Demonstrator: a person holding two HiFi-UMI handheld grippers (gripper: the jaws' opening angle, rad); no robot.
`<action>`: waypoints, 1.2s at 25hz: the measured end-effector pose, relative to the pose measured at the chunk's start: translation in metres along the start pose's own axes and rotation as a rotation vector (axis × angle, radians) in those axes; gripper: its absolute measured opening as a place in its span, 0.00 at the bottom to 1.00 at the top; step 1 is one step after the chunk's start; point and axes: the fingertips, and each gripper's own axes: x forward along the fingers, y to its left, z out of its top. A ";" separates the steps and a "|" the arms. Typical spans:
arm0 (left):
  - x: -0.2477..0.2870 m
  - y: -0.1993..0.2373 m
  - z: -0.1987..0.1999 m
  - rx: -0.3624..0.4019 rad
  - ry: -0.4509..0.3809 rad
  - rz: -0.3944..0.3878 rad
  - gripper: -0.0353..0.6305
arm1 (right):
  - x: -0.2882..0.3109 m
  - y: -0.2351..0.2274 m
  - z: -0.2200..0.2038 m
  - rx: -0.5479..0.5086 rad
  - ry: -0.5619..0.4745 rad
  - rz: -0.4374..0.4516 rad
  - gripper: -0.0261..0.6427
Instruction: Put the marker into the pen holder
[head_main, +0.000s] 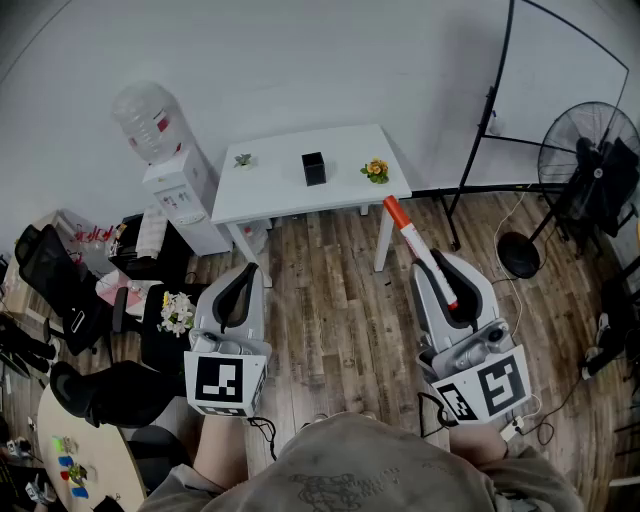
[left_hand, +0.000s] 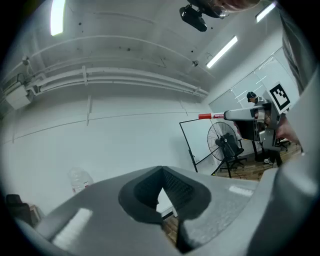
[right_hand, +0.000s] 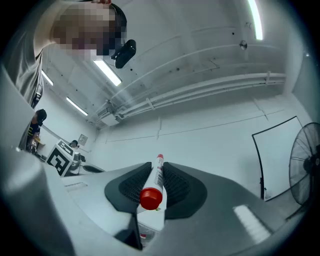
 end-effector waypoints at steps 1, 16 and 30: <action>0.000 -0.004 0.002 -0.007 0.001 0.001 0.05 | -0.002 -0.002 -0.002 0.005 0.006 0.002 0.19; -0.011 -0.057 0.005 -0.030 0.031 0.033 0.05 | -0.042 -0.026 -0.020 0.075 0.063 0.067 0.19; -0.005 -0.060 -0.013 -0.052 0.057 0.041 0.05 | -0.037 -0.033 -0.036 0.072 0.107 0.087 0.19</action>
